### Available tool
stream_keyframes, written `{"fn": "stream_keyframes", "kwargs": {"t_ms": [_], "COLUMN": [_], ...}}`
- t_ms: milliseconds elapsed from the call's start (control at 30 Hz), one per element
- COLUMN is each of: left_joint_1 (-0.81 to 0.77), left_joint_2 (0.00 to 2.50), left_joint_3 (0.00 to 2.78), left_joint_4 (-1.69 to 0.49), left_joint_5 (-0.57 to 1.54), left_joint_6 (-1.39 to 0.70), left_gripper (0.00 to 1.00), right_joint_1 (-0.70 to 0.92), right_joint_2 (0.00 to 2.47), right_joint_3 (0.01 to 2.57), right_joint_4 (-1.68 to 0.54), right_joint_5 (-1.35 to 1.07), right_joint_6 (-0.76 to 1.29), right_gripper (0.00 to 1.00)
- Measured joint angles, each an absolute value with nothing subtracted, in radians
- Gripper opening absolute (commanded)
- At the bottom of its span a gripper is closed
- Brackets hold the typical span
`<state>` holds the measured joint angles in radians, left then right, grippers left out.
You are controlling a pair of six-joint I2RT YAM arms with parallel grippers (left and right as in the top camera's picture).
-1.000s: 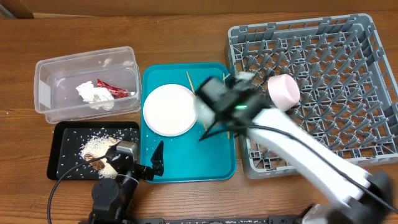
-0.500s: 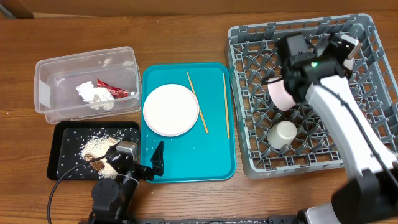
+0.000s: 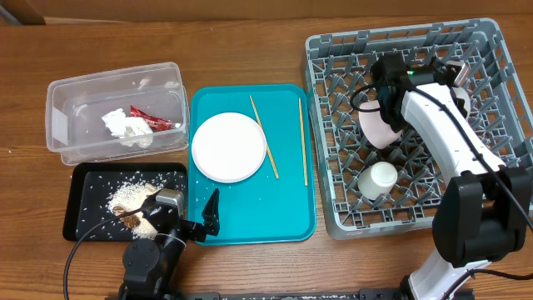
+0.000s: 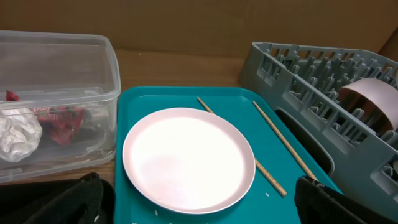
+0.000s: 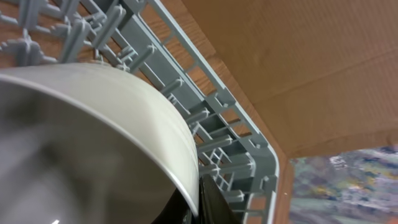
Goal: Sort waste into correct bins and load items into the dishwasher
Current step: 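Carry the grey bowl into the dish rack beside the pink bowl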
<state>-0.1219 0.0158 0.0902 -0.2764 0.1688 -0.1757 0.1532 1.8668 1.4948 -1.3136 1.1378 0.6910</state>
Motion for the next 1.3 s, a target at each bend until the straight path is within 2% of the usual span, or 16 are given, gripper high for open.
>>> {"fn": "stream_keyframes", "kwargs": {"t_ms": [467,800,1300], "left_joint_1": [-0.122,-0.122,-0.122], "left_joint_2": [0.016,0.016,0.016], "left_joint_3": [0.090,0.090,0.090], "left_joint_4": [-0.276,-0.276,-0.276], "left_joint_5": [0.169,0.169,0.168], "left_joint_6": [-0.176,-0.176,-0.176], "left_gripper": [1.00,1.00,1.00], "right_joint_1": [0.183,0.237,0.181], "right_joint_2": [1.867,1.867,1.867], "right_joint_3": [1.495,1.495,1.494], "right_joint_4": [-1.343,-1.415,-1.378], "right_joint_5": [1.087,1.164,1.209], "right_joint_6": [0.687,0.681,0.678], "right_gripper": [0.04,0.04,0.04]}}
